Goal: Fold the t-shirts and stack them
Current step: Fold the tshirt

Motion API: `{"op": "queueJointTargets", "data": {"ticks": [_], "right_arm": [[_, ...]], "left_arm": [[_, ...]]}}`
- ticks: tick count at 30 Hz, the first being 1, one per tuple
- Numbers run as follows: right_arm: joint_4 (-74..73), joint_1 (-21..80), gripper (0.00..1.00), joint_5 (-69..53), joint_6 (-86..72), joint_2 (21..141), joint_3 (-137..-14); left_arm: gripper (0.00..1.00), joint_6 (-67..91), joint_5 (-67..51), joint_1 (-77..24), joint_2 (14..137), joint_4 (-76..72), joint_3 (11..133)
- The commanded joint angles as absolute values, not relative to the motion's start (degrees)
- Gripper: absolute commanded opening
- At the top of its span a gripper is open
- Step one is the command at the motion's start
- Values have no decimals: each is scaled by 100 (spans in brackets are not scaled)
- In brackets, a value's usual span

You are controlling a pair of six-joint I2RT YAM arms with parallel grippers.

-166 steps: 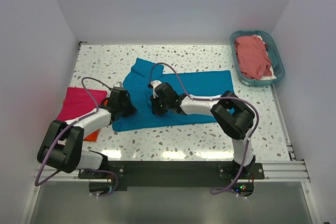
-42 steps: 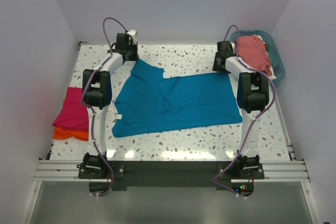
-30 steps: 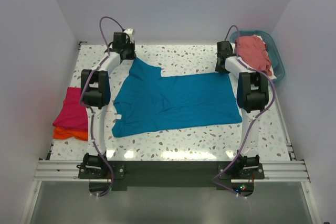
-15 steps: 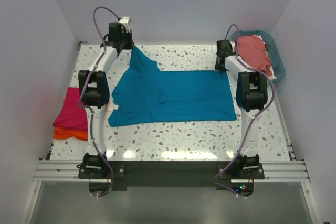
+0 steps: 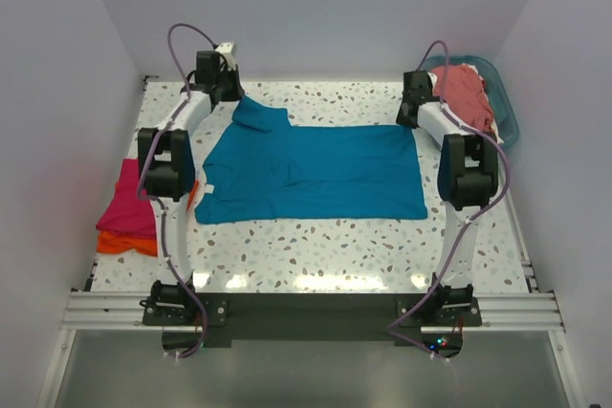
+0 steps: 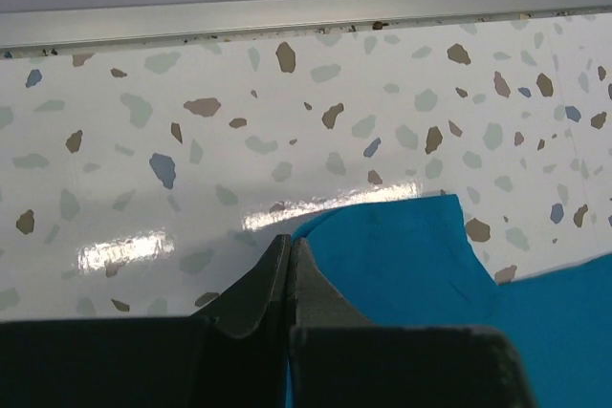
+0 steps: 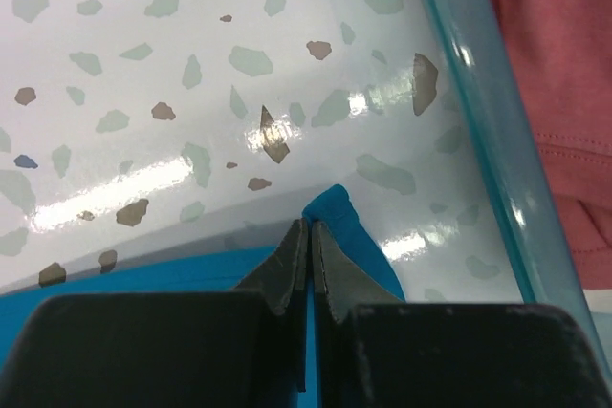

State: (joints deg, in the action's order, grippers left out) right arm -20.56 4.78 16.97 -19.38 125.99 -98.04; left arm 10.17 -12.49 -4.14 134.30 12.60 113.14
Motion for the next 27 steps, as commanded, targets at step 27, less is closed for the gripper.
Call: {"op": "queueJointTargets", "data": {"ticks": [27], "right_arm": [[-1617,457,0,2056,-2725,10020,-7102]], "left_arm": [[0,2742,-784,-343,8755,-633,6179]]}}
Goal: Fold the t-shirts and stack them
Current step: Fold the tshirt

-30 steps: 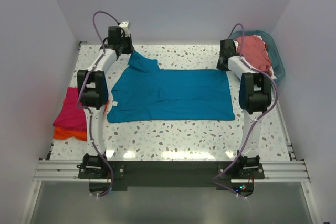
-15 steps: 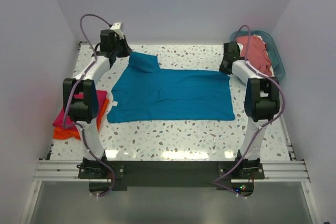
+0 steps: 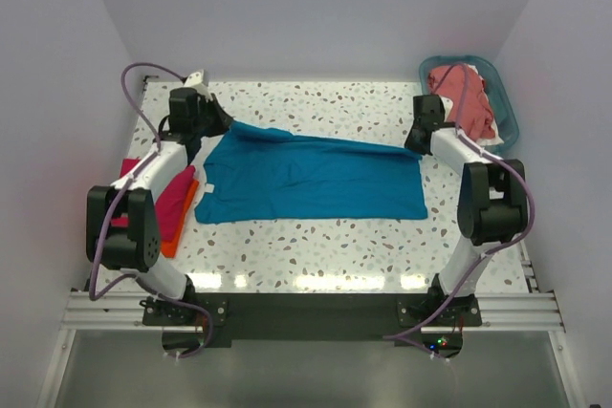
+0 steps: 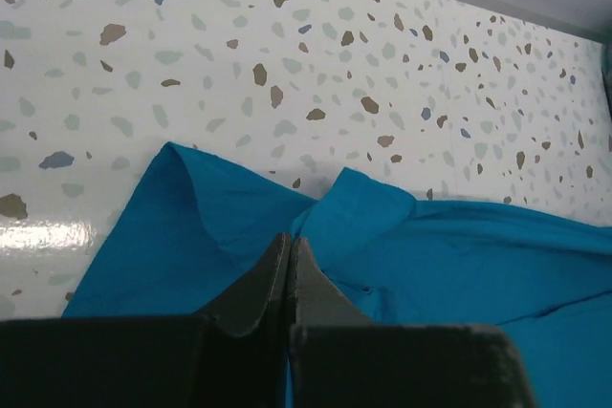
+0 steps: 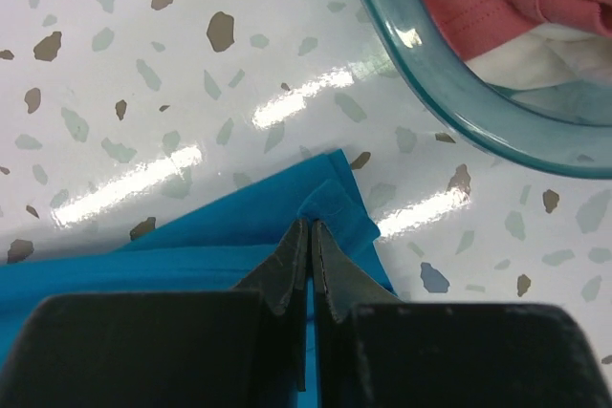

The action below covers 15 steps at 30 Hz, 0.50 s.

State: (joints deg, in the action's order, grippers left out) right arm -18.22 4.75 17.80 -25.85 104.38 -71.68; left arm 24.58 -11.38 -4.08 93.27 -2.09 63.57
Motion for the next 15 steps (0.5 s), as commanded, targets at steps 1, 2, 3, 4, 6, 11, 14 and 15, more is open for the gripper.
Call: {"op": "queueJointTargets", "data": {"ticks": [1,2,3,4,6,11,14,15], "right_arm": [[-1617,448,0,2083,-2733,9967,-7058],[-1626,448,0,2092,-2742,9941,-7049],[-1626,448,0,2083,-2751,9906,-7031],[-1635,448,0,2057,-2742,9870,-7040],[-1679,448,0,2057,-2768,9835,-7049],[-1705,457,0,1978,-2821,9765,-7040],[-1653,457,0,1890,-2883,9651,-6873],[-1644,448,0,1864,-2918,9624,-6830]], "left_arm": [[0,2768,-695,-343,8554,-528,6135],[0,2786,-625,-343,8456,-501,6056],[0,2786,-537,-343,8368,-466,6012],[0,2777,-501,-334,8211,-388,5994],[0,2760,-466,-325,8078,-317,5941],[0,2873,-483,-325,7770,-159,5792],[0,2988,-562,-325,7621,-149,5547],[0,3014,-562,-325,7542,-149,5476]]}}
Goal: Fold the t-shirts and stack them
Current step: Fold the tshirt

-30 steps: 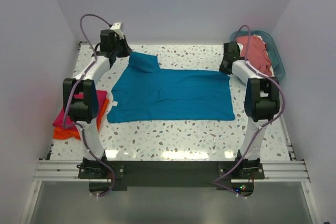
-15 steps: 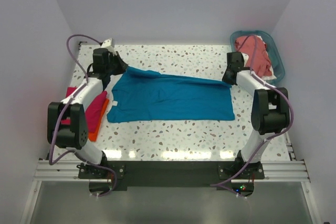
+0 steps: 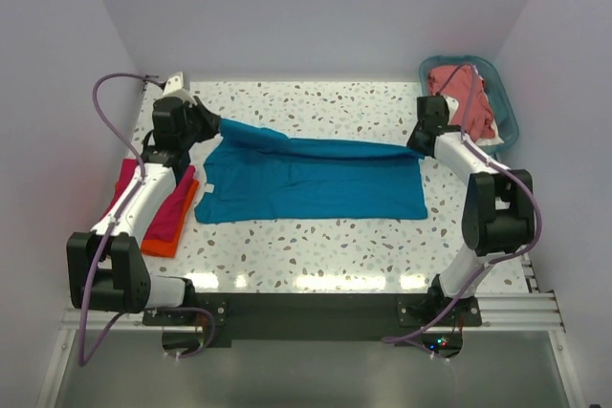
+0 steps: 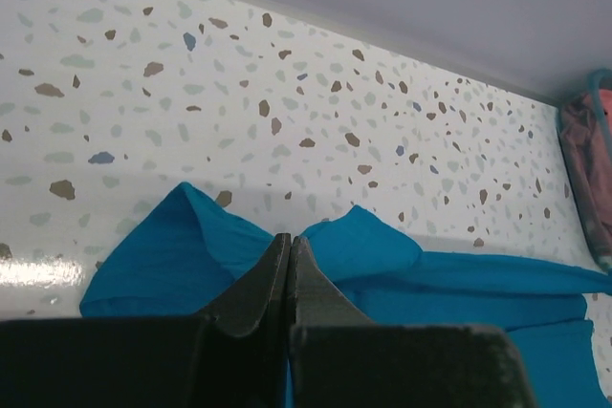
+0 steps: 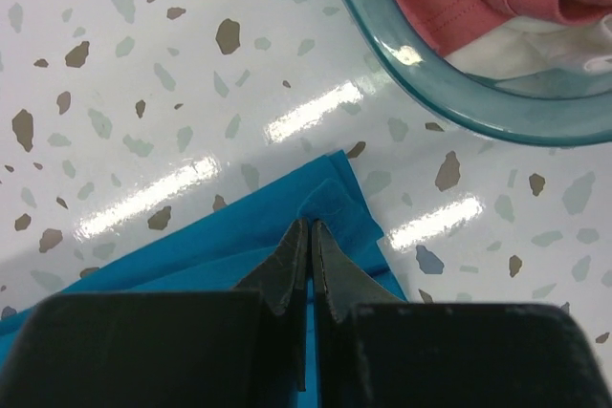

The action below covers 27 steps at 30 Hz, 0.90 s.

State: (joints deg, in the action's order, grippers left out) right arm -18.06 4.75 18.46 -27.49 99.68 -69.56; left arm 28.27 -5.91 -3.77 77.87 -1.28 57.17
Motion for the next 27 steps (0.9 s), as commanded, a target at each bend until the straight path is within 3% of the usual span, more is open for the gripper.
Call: {"op": "queueJointTargets", "data": {"ticks": [1,9,13,17,20,27], "right_arm": [[-1635,448,0,1820,-2944,9589,-6725],[-1389,440,1,1425,-3190,8967,-5803],[-1065,431,21,1161,-3313,8658,-5231],[-940,413,35,932,-3428,8517,-4966],[-984,404,38,818,-3419,8306,-4992],[-1064,422,38,730,-3340,8191,-5290]], "left_arm": [[0,3076,-554,-325,7489,-123,5328],[0,3638,-326,-325,6489,-9,4203],[1,4050,-115,-325,5881,-9,3202],[35,4271,-18,-325,5467,-9,2646],[51,4245,-17,-325,5327,183,2698],[51,4280,-96,-325,5738,158,3234]]}}
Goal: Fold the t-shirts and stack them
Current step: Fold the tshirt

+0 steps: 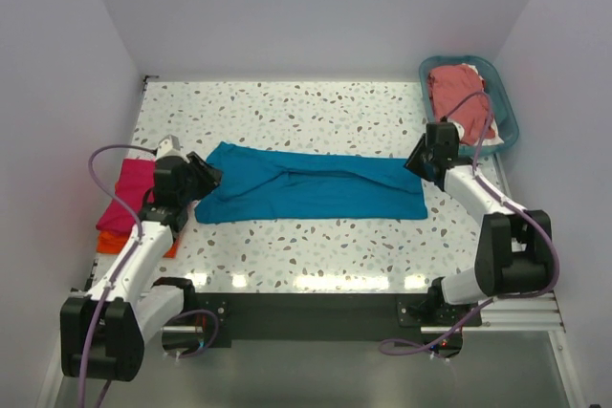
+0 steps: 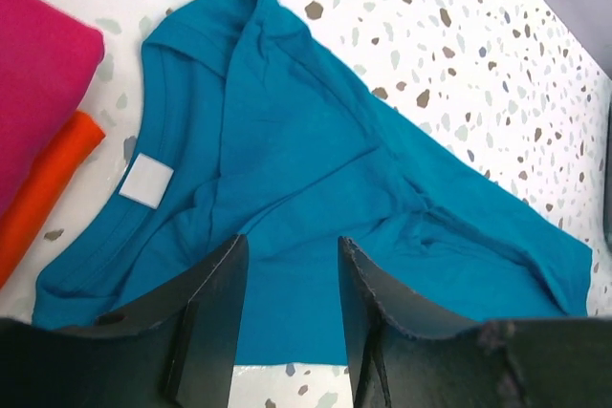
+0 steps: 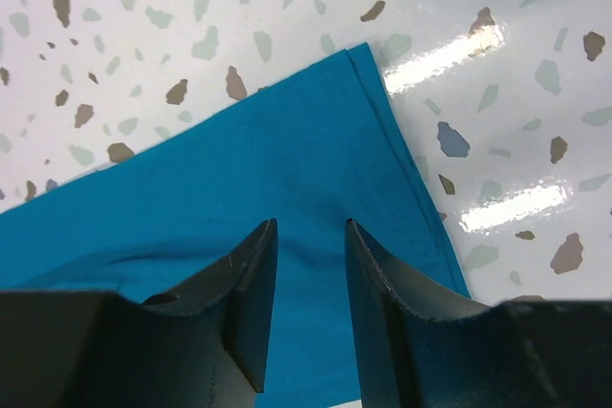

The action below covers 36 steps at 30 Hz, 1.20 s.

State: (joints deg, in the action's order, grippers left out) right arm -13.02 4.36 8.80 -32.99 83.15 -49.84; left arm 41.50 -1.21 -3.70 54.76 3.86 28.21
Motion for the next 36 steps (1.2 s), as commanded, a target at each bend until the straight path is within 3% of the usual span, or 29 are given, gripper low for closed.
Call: {"op": "queueJointTargets", "data": {"ticks": [1,4,9,19,36], "right_arm": [[-1011,448,38,695,-3340,8235,-5317],[-932,501,36,607,-3410,8525,-5449],[-738,562,34,378,-3498,8973,-5511],[-387,738,33,229,-3436,9149,-5124],[-26,809,22,70,-3533,8877,-4193]], "left_arm": [[46,4359,-140,-334,5922,132,3434],[40,4500,-27,-527,6739,114,3875],[39,4640,720,-1151,8023,596,4867],[63,4658,1161,-1529,8894,844,5273],[65,4404,1169,-1916,10046,1213,6318]]}}
